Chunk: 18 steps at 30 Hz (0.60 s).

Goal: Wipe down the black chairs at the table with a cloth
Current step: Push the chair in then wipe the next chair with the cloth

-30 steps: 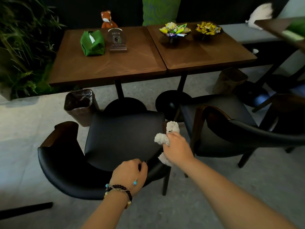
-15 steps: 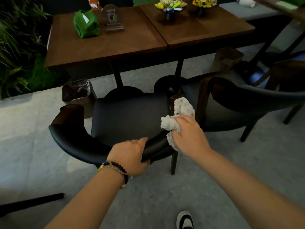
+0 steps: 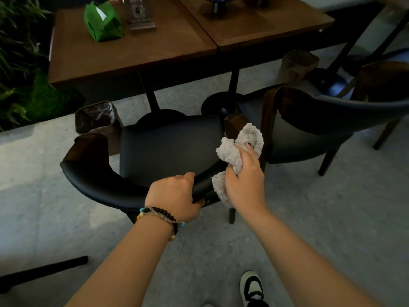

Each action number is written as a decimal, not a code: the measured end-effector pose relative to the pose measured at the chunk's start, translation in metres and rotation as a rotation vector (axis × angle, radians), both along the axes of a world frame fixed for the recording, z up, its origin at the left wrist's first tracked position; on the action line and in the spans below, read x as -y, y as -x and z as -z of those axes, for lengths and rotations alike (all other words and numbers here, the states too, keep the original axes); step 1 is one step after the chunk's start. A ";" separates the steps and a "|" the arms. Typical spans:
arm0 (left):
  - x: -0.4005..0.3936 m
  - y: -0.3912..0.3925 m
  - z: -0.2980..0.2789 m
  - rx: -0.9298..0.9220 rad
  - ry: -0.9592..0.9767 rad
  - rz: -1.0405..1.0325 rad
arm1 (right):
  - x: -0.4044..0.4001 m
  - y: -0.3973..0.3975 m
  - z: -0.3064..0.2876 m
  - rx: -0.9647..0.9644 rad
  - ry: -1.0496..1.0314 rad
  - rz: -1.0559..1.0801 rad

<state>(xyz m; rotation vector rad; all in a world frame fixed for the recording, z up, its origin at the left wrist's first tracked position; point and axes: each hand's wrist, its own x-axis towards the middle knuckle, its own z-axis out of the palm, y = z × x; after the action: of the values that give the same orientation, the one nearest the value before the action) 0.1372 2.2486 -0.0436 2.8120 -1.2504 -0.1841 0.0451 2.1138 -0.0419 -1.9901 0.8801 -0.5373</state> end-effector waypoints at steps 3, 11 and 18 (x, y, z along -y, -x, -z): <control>0.001 0.005 -0.003 -0.014 -0.014 -0.012 | 0.018 0.006 0.003 0.071 -0.179 0.085; 0.072 0.014 -0.020 -0.245 -0.087 -0.096 | 0.082 -0.011 0.004 0.296 -0.820 0.329; 0.106 0.059 -0.006 0.021 0.390 0.239 | 0.158 0.043 0.025 0.253 -0.791 0.360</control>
<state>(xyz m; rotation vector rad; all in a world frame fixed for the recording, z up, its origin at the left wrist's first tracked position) 0.0781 2.1431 -0.0373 2.3417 -1.4442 0.0733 0.0017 1.9556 -0.0666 -1.0351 1.0819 -0.5171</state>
